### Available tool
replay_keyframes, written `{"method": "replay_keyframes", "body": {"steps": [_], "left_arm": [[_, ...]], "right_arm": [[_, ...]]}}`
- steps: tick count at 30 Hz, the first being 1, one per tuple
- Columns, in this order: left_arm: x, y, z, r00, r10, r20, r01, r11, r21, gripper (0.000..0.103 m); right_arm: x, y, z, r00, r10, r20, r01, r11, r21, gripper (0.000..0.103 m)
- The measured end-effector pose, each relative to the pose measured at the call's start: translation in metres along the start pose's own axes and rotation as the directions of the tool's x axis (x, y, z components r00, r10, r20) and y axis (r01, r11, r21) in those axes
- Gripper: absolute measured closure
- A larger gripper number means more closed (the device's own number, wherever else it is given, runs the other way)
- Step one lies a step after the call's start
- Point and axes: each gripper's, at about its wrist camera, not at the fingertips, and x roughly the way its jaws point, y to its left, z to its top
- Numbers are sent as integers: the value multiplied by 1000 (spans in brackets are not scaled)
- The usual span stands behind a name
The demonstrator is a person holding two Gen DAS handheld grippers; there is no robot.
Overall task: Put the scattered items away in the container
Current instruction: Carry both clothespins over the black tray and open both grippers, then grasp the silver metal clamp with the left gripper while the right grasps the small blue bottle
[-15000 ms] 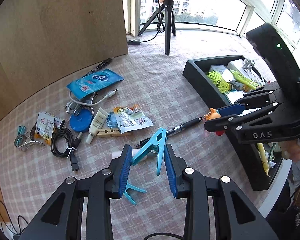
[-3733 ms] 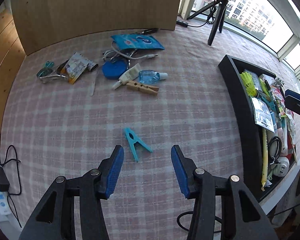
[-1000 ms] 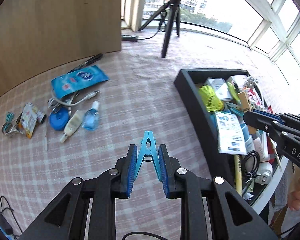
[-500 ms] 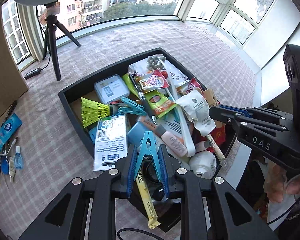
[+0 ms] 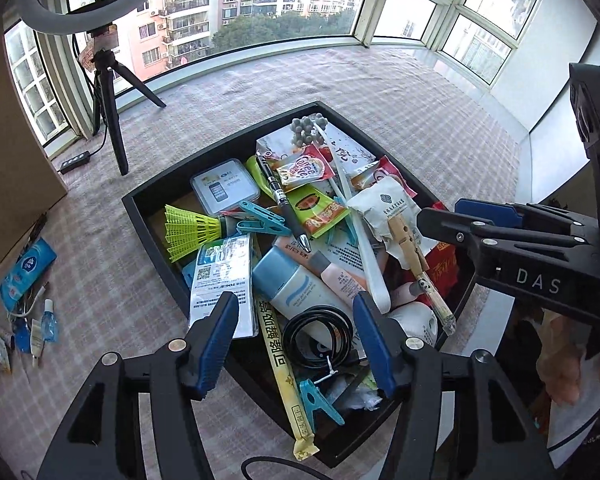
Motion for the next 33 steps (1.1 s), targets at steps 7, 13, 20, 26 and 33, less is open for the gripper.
{"method": "replay_keyframes", "body": {"steps": [7,13,20,26,33], "left_arm": [[-8,18,-1,999,28,26,-28,999,-29,46],[-11,54,-12,997,75,32,-72,994,-84,46],[-17,142,-43,987,160,7,-154,963,-223,46],[-31,236,-82,962,269,-35,-264,898,-353,46],[-55,351,-140,920,370,-125,-378,763,-524,46]], "right_arm": [[2,17,5,1000,4,-7,-5,999,-38,53],[5,46,10,999,32,4,-32,994,-101,53],[28,112,18,994,106,-40,-111,973,-201,53],[48,187,32,984,157,-79,-174,938,-300,53],[79,268,35,971,179,-158,-231,868,-439,53]]}}
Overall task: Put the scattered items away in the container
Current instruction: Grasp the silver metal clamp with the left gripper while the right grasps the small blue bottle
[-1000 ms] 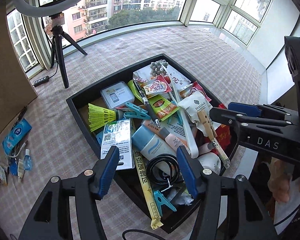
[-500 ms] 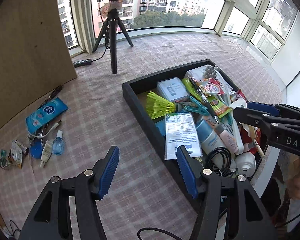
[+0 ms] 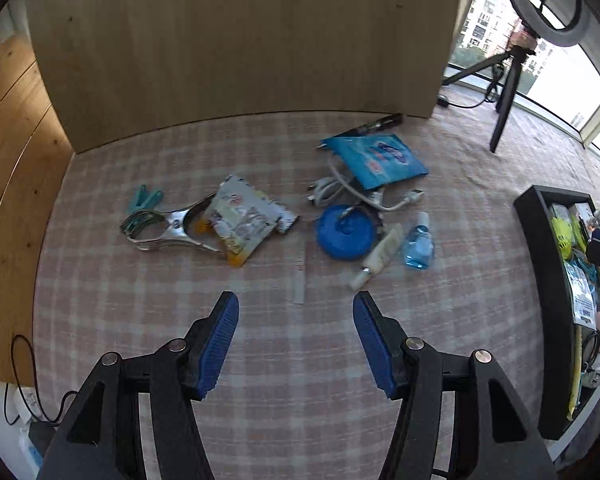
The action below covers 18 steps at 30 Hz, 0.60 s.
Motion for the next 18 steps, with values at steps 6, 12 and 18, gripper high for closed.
{"method": "replay_keyframes", "body": {"steps": [6,12,18], "left_arm": [[19,99,14,998,49,-46,-60,963,-264,48],[44,142,32,996,28,-88,-61,918,-391,52],[62,146,39,993,21,-113,-66,909,-411,58]], "right_arm": [[36,26,16,998,21,-62,-21,1000,-9,53],[66,46,30,989,78,-124,-78,997,10,53],[94,56,43,980,107,-170,-99,994,56,53]]}}
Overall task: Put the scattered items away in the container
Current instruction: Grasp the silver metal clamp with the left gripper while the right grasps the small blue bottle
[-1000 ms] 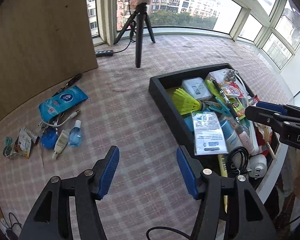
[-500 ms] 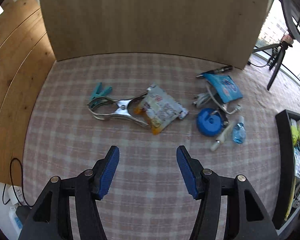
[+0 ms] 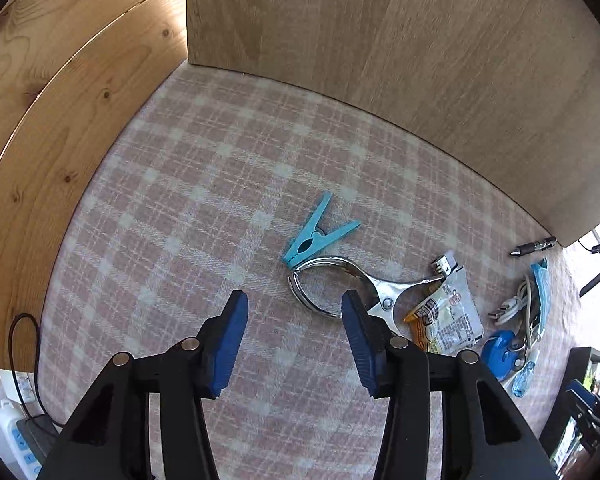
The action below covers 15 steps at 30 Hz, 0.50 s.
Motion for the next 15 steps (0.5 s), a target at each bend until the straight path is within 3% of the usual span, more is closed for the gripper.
{"method": "replay_keyframes", "body": {"steps": [8,15], "left_arm": [[13,0,2,999,-20,-36,19,1000,-24,64],[26,-2,-3,998,19,-60,-19,1000,-6,76]], "right_arm": [[37,8,22,998,38,-56,-31,993,110,59],[55,23,25,996,-2,-87,12,993,114,60]]}}
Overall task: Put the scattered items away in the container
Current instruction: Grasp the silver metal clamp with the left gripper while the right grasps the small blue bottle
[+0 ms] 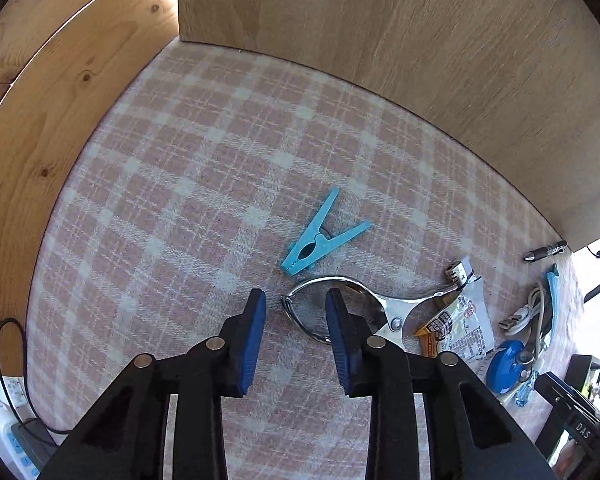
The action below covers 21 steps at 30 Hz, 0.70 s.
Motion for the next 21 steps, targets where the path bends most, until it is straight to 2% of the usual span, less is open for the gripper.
{"method": "replay_keyframes", "body": {"steps": [6,9,11,13,15,20,21], "left_arm": [[2,-18,-15,999,46,20,-47,998,44,81],[2,-23,-26,998,56,24,-57,997,50,85],[1,-22,-34,998,62,33,-63,996,57,86],[-3,-10,-48,997,62,42,-64,996,66,88],[-4,-8,-54,997,63,38,-65,996,64,95],[-11,16,-77,999,26,34,-28,998,49,95],[-12,19,-81,1000,12,28,-14,999,44,95]], "right_arm": [[11,7,-1,999,-16,-30,16,1000,3,67],[11,9,-2,999,-38,-25,38,999,-8,76],[11,9,-4,999,-40,-22,40,999,-24,77],[9,8,-6,999,-33,-19,32,999,-31,77],[8,5,-11,1000,-21,-15,20,1000,-20,78],[0,-1,-23,1000,-10,2,10,1000,-16,80],[-3,-2,-25,1000,-5,8,5,1000,-11,83]]}}
